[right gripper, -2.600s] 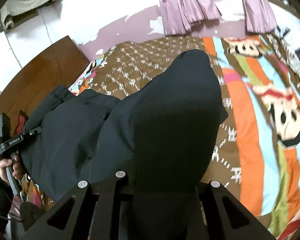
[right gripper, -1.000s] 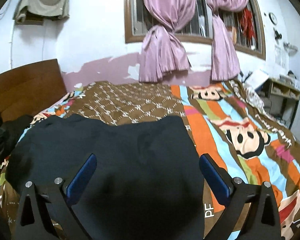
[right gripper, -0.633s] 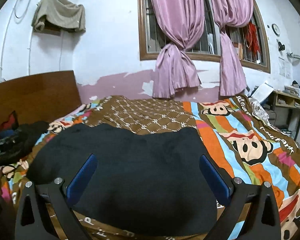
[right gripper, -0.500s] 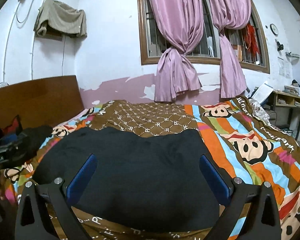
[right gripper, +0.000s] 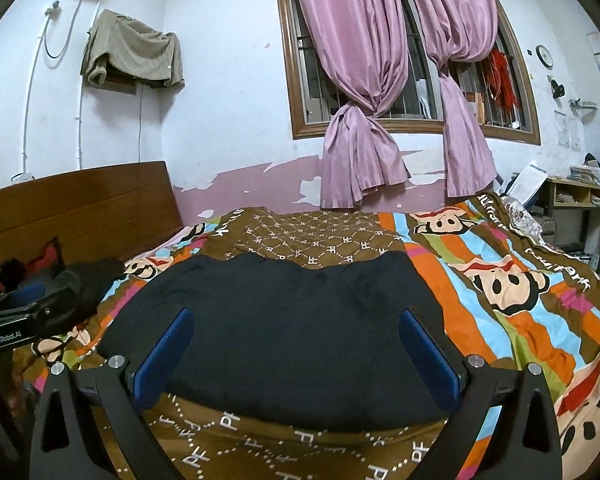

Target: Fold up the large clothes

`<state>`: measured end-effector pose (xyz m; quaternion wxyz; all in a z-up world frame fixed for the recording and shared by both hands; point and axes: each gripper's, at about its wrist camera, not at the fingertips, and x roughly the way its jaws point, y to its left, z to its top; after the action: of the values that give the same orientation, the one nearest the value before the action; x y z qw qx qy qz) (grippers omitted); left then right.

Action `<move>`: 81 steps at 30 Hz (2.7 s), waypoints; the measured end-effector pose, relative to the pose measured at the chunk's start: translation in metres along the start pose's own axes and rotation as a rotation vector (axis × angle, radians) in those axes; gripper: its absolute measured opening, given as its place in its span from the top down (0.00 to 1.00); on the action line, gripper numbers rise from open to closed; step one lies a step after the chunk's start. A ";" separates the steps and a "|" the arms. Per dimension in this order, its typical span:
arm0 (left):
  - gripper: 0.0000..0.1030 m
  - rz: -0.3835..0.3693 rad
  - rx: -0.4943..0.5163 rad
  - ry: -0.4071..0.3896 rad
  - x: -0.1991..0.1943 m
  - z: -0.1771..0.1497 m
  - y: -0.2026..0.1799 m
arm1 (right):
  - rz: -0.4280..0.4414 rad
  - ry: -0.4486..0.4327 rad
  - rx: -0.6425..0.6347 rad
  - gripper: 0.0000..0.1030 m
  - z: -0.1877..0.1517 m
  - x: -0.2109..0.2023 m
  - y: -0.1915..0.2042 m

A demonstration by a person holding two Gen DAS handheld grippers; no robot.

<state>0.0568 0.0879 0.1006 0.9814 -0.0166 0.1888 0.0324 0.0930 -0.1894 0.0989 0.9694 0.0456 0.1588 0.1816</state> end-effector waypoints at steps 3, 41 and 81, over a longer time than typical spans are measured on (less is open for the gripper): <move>0.02 -0.002 0.028 0.002 -0.006 -0.006 -0.004 | 0.000 0.010 0.007 0.00 -0.005 -0.004 0.005; 0.02 -0.012 0.017 0.089 -0.031 -0.067 -0.004 | -0.007 0.168 -0.048 0.00 -0.057 -0.007 0.040; 0.02 -0.011 0.015 0.090 -0.033 -0.068 -0.007 | -0.007 0.170 -0.044 0.00 -0.056 -0.007 0.041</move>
<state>0.0019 0.0757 0.0501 0.9721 -0.0114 0.2330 0.0248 0.0551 -0.1522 0.0540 0.9539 0.0082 0.2364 0.1849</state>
